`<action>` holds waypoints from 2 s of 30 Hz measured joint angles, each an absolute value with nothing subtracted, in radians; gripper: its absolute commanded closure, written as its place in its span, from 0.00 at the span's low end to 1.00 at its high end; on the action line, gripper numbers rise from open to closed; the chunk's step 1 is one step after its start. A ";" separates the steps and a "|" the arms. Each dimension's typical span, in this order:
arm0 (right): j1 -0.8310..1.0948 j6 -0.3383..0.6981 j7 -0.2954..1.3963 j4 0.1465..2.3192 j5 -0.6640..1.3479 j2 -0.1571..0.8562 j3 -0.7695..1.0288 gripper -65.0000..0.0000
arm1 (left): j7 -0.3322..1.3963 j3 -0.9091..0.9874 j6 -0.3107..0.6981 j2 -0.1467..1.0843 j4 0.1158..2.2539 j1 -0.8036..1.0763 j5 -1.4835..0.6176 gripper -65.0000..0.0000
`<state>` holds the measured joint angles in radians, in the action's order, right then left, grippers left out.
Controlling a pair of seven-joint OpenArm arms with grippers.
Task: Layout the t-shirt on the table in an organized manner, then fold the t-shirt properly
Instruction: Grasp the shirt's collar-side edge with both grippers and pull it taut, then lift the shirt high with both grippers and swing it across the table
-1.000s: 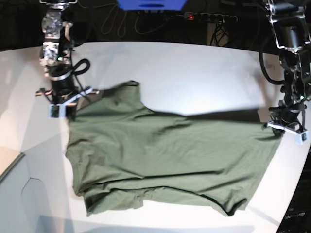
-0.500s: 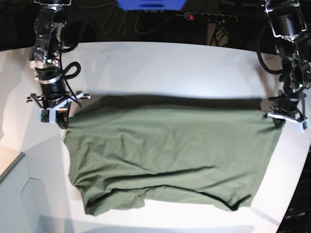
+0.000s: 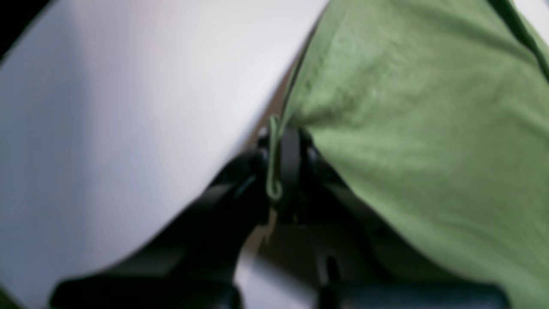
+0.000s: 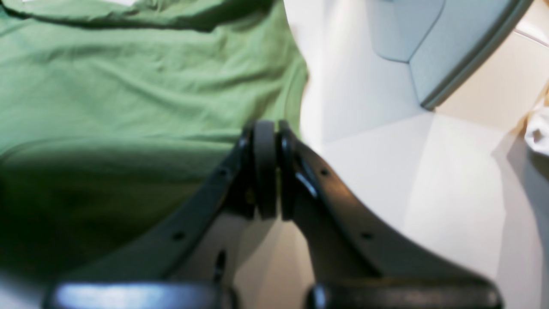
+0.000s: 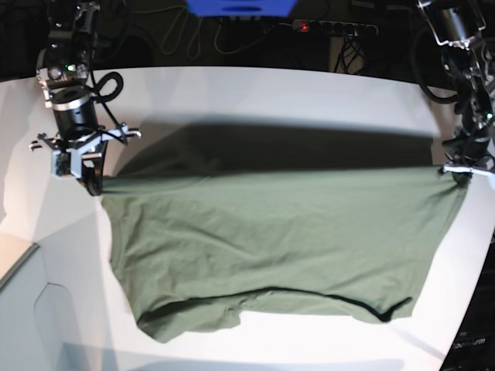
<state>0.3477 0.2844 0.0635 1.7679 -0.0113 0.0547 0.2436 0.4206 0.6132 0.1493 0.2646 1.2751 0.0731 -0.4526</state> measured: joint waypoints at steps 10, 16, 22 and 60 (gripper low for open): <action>-0.063 0.299 0.163 1.533 -0.012 0.067 0.242 1.00 | 0.408 0.514 0.152 0.295 1.196 -0.218 -0.450 1.00; -0.409 0.318 0.182 1.214 -0.015 0.084 0.241 1.00 | 0.420 0.303 0.146 0.304 0.835 -0.548 -0.439 1.00; -0.728 0.313 0.175 0.996 -0.020 0.142 0.239 1.00 | 0.284 0.099 0.152 0.300 0.569 -0.937 -0.456 1.00; -0.454 0.307 0.162 1.110 -0.019 0.028 0.191 1.00 | 0.873 0.604 0.148 0.344 1.632 0.027 -0.888 1.00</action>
<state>-0.4538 0.3073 0.1623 1.1099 -0.0185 0.0280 0.1905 0.8726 0.6044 0.1478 0.3435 1.6321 0.0265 -0.8879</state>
